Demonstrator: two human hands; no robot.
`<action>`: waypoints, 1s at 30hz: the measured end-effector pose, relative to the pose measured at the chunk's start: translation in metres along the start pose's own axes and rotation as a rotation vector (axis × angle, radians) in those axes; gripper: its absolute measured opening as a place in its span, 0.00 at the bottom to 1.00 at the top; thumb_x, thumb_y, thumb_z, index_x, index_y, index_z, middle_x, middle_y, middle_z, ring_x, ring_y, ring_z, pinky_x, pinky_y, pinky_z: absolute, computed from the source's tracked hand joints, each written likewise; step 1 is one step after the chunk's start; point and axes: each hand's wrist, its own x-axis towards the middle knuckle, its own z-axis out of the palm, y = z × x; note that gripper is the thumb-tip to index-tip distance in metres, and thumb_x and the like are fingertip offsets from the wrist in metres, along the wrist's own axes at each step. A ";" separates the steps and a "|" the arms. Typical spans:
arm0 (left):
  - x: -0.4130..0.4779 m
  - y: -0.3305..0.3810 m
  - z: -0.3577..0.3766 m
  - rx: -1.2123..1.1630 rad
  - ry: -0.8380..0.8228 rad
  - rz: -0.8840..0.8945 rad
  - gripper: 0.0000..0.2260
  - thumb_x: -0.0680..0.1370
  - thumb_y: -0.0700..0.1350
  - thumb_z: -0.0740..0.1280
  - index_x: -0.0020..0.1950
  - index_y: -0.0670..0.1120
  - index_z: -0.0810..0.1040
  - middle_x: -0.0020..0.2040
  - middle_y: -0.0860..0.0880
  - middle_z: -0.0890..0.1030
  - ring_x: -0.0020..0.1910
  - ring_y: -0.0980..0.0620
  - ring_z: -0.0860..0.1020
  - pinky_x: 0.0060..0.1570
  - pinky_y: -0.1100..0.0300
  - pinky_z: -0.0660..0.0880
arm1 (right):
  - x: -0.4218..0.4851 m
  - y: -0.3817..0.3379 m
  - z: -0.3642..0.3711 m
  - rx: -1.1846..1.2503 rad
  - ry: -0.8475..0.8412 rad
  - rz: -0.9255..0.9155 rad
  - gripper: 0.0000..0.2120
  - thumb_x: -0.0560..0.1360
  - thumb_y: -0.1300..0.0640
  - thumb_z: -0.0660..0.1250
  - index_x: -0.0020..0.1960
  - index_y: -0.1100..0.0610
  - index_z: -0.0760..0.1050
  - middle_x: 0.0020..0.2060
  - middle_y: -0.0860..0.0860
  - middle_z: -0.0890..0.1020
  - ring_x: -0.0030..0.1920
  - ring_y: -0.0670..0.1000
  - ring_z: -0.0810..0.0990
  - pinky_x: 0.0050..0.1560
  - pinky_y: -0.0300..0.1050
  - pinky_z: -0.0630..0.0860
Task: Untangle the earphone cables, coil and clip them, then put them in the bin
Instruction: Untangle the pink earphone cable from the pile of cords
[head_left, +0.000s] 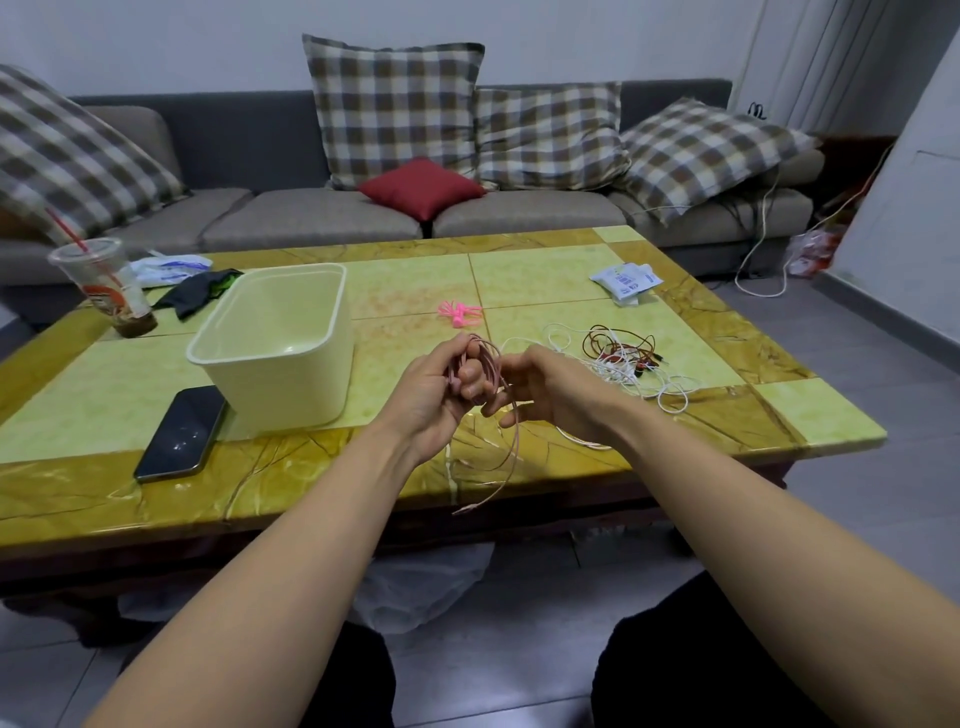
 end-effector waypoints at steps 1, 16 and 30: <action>0.000 0.000 0.000 0.010 -0.001 -0.002 0.12 0.83 0.44 0.58 0.41 0.43 0.73 0.24 0.51 0.66 0.23 0.55 0.65 0.35 0.62 0.74 | 0.001 0.000 0.001 0.000 -0.013 0.001 0.19 0.83 0.56 0.48 0.54 0.61 0.77 0.44 0.54 0.80 0.43 0.52 0.80 0.42 0.45 0.76; 0.006 -0.007 -0.003 0.107 0.143 -0.042 0.17 0.79 0.49 0.66 0.33 0.44 0.71 0.21 0.50 0.71 0.21 0.54 0.71 0.27 0.63 0.75 | 0.013 0.021 0.002 -0.325 0.084 -0.227 0.15 0.85 0.56 0.54 0.49 0.64 0.74 0.38 0.52 0.77 0.39 0.47 0.75 0.40 0.39 0.72; 0.018 0.000 -0.010 0.025 -0.065 -0.097 0.10 0.82 0.43 0.60 0.45 0.40 0.76 0.27 0.51 0.72 0.29 0.56 0.75 0.51 0.59 0.73 | 0.026 0.025 -0.005 -0.247 0.153 -0.176 0.19 0.85 0.50 0.53 0.53 0.64 0.75 0.37 0.49 0.74 0.36 0.46 0.69 0.35 0.36 0.65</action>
